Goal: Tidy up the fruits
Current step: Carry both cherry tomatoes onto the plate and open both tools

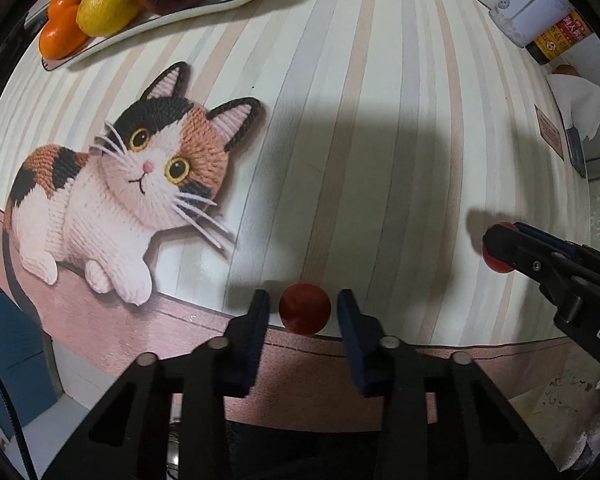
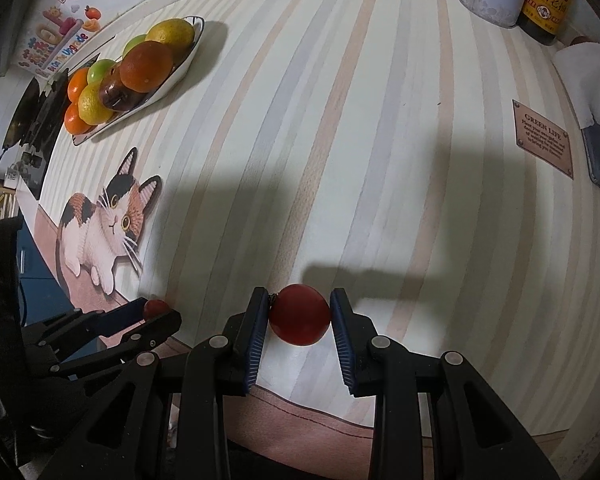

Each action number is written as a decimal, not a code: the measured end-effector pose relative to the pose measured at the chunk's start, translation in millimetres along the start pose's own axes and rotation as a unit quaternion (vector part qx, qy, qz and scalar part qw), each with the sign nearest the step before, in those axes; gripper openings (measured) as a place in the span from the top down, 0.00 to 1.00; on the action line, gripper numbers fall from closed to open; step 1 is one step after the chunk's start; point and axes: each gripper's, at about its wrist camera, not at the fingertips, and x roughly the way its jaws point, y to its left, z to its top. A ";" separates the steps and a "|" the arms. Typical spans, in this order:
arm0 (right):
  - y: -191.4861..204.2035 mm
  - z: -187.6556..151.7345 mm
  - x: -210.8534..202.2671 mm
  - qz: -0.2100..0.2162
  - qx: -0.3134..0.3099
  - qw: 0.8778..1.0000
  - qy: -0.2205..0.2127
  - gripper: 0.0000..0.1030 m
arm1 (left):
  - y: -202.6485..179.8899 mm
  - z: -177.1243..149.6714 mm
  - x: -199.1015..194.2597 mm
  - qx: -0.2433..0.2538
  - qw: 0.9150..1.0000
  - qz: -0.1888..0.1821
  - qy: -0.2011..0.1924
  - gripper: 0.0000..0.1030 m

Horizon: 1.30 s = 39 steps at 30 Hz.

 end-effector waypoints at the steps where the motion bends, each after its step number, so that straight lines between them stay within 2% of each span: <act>1: -0.1 -0.2 0.3 0.000 0.001 1.000 0.001 0.67 | -0.7 0.2 1.7 -0.001 1.000 0.000 0.000 0.73; 5: 2.2 -1.0 0.6 0.000 0.000 1.000 0.001 0.67 | 1.8 -6.4 2.2 -0.003 1.000 -0.004 -0.004 0.78; 11: 6.8 0.9 -7.0 0.001 -0.003 1.000 -0.010 0.67 | 15.4 -13.9 -5.1 -0.003 1.000 -0.009 -0.018 0.78; 16: 13.2 5.6 -15.7 0.008 -0.008 1.000 -0.021 0.67 | 25.5 -7.1 -30.3 -0.008 0.999 -0.012 -0.049 0.78; 22: 38.4 27.3 -28.8 0.051 -0.017 0.998 -0.040 0.67 | 63.0 12.4 -72.7 -0.049 0.994 -0.026 -0.093 0.78; 27: 83.1 62.1 -30.6 0.115 -0.023 0.991 -0.063 0.67 | 123.2 41.8 -111.9 -0.113 0.984 -0.045 -0.129 0.78; 32: 143.0 102.1 -14.2 0.180 -0.040 0.980 -0.074 0.67 | 188.2 68.9 -127.0 -0.172 0.972 -0.064 -0.145 0.78; 35: 175.4 122.0 7.0 0.195 -0.051 0.977 -0.076 0.67 | 218.5 87.8 -119.7 -0.206 0.964 -0.101 -0.137 0.78; 39: 200.2 138.3 34.8 0.195 -0.061 0.976 -0.082 0.67 | 255.8 107.7 -101.9 -0.258 0.945 -0.161 -0.119 0.78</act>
